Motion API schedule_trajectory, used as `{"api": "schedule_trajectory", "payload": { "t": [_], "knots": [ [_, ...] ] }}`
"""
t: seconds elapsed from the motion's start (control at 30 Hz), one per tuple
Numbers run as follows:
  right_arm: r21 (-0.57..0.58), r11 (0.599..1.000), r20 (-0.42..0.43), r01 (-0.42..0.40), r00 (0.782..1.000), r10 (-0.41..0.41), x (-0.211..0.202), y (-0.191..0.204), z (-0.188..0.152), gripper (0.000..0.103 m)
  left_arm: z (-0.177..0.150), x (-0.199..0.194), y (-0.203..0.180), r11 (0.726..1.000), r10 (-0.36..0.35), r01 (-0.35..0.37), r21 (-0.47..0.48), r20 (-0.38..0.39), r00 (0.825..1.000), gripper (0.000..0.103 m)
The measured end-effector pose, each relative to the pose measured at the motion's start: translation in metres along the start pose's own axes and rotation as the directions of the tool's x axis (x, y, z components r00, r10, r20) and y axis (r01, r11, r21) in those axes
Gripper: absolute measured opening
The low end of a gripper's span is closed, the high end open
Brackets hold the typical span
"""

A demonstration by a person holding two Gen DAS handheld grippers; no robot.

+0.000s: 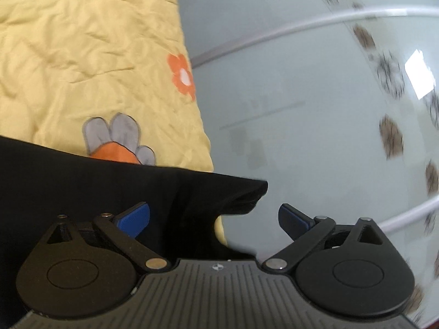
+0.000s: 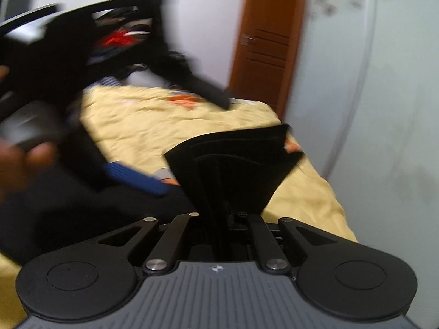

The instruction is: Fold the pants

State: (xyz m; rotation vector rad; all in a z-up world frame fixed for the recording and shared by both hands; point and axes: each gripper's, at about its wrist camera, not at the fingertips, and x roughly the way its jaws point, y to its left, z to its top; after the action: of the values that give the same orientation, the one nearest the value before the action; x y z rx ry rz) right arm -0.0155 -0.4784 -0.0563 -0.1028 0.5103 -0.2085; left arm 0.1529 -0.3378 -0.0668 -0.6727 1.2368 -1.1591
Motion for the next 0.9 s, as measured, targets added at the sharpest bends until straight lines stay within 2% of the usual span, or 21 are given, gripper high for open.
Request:
{"api": "schedule_trajectory", "payload": {
  "t": [0.1, 0.2, 0.27, 0.33, 0.4, 0.47, 0.5, 0.53, 0.6, 0.63, 0.7, 0.83, 0.9],
  "knots": [
    [-0.105, 0.994, 0.019, -0.026, 0.999, 0.028, -0.004, 0.022, 0.002, 0.003, 0.007, -0.002, 0.011, 0.999, 0.005, -0.005, -0.031, -0.007, 1.000, 0.102],
    [-0.149, 0.988, 0.031, -0.028, 0.999, 0.033, -0.008, 0.036, 0.005, 0.003, 0.008, -0.007, 0.016, 0.999, 0.015, -0.015, -0.028, 0.003, 1.000, 0.087],
    [-0.176, 0.984, 0.038, -0.013, 0.999, 0.020, -0.011, 0.042, 0.006, 0.003, 0.008, -0.011, 0.021, 0.999, 0.011, -0.012, -0.046, -0.018, 1.000, 0.043],
    [-0.165, 0.986, 0.038, -0.021, 0.999, 0.028, -0.013, 0.046, 0.008, 0.003, 0.005, -0.019, 0.025, 0.998, 0.040, -0.041, -0.054, -0.024, 0.999, 0.024],
    [-0.166, 0.986, 0.040, -0.023, 0.999, 0.030, -0.015, 0.051, 0.009, 0.004, 0.001, -0.031, 0.026, 0.997, 0.069, -0.069, -0.030, 0.011, 0.998, 0.014],
    [-0.169, 0.985, 0.043, -0.041, 0.998, 0.049, -0.019, 0.058, 0.010, 0.003, -0.007, -0.050, 0.015, 0.986, 0.150, -0.155, 0.063, 0.072, 0.986, 0.010],
    [-0.177, 0.983, 0.044, -0.057, 0.997, 0.066, -0.021, 0.061, 0.010, 0.003, -0.012, -0.059, 0.007, 0.970, 0.196, -0.209, 0.128, 0.105, 0.975, 0.008],
    [-0.190, 0.979, 0.045, -0.072, 0.996, 0.082, -0.023, 0.071, 0.011, 0.003, -0.019, -0.070, -0.003, 0.941, 0.246, -0.271, 0.202, 0.141, 0.959, 0.007],
    [-0.211, 0.971, 0.051, -0.112, 0.991, 0.125, -0.028, 0.085, 0.011, 0.003, -0.030, -0.089, -0.015, 0.870, 0.338, -0.388, 0.303, 0.205, 0.918, 0.007],
    [-0.218, 0.966, 0.049, -0.141, 0.987, 0.155, -0.030, 0.094, 0.012, 0.003, -0.033, -0.101, -0.016, 0.841, 0.374, -0.436, 0.320, 0.237, 0.897, 0.007],
    [-0.233, 0.953, 0.049, -0.193, 0.977, 0.209, -0.032, 0.111, 0.014, 0.004, -0.035, -0.122, -0.012, 0.808, 0.427, -0.497, 0.316, 0.265, 0.864, 0.007],
    [-0.246, 0.923, 0.035, -0.295, 0.949, 0.313, -0.026, 0.146, 0.016, 0.004, -0.036, -0.156, 0.002, 0.726, 0.544, -0.622, 0.293, 0.309, 0.780, 0.008],
    [-0.261, 0.906, 0.027, -0.333, 0.936, 0.351, -0.024, 0.163, 0.016, 0.004, -0.037, -0.169, 0.010, 0.689, 0.586, -0.666, 0.284, 0.322, 0.744, 0.008]
  ]
}}
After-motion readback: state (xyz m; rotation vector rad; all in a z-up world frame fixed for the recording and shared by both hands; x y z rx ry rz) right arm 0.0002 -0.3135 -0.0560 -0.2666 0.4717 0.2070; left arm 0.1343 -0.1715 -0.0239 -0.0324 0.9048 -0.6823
